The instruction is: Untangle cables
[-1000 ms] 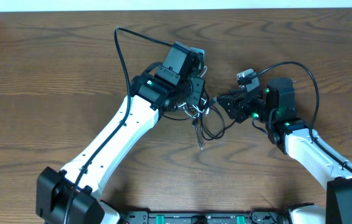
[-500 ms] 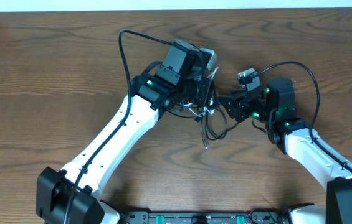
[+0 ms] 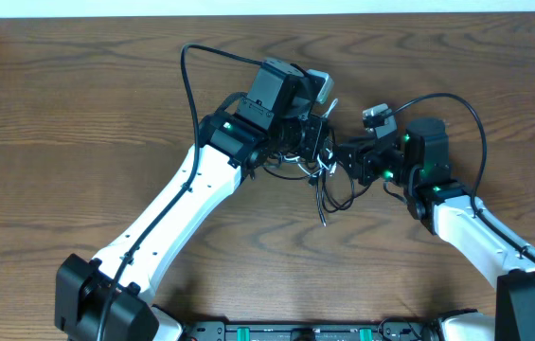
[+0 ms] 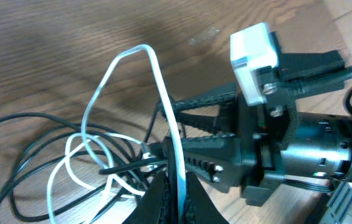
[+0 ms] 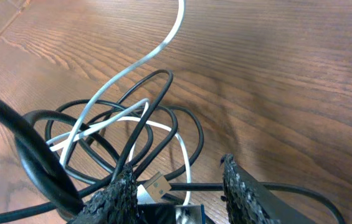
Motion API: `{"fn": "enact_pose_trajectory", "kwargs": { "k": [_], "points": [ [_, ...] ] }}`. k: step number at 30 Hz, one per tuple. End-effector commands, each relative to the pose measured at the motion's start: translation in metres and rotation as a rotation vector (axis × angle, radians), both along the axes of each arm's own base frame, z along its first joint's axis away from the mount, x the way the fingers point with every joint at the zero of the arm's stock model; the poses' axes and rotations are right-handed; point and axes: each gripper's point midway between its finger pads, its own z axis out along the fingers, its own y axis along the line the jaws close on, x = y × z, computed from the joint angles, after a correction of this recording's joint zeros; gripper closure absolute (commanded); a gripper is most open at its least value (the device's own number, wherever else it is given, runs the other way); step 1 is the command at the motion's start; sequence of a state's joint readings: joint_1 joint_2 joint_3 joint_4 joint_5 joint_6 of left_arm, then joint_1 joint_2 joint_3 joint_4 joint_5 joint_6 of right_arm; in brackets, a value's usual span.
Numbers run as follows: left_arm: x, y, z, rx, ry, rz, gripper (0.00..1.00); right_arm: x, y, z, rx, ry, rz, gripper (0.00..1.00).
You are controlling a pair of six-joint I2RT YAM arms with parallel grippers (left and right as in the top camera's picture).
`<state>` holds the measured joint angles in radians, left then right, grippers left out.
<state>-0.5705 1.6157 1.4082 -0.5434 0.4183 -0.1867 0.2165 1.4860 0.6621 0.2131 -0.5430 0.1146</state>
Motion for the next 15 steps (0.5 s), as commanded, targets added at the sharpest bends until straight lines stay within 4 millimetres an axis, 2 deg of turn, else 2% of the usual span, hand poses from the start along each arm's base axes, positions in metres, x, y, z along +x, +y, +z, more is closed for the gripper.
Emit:
{"fn": "enact_pose_trajectory", "kwargs": {
  "k": [1, 7, 11, 13, 15],
  "points": [
    [0.008, 0.013, -0.006, 0.06, -0.018, 0.066, 0.92, 0.002, 0.001, 0.018, 0.063, -0.025, 0.021, 0.58],
    [0.01, 0.018, -0.008, 0.084, -0.022, 0.086, 0.92, -0.004, 0.006, 0.038, 0.103, -0.066, 0.071, 0.57],
    [0.012, 0.02, -0.009, 0.093, -0.03, 0.097, 0.92, -0.024, 0.024, 0.058, 0.147, -0.166, 0.266, 0.52],
    [0.013, 0.021, -0.009, 0.099, -0.033, 0.103, 0.92, -0.031, 0.028, 0.06, 0.14, -0.201, 0.328, 0.47],
    [0.012, 0.02, -0.009, 0.096, -0.03, 0.1, 0.92, -0.035, 0.03, 0.054, 0.108, -0.214, 0.356, 0.45]
  ]
}}
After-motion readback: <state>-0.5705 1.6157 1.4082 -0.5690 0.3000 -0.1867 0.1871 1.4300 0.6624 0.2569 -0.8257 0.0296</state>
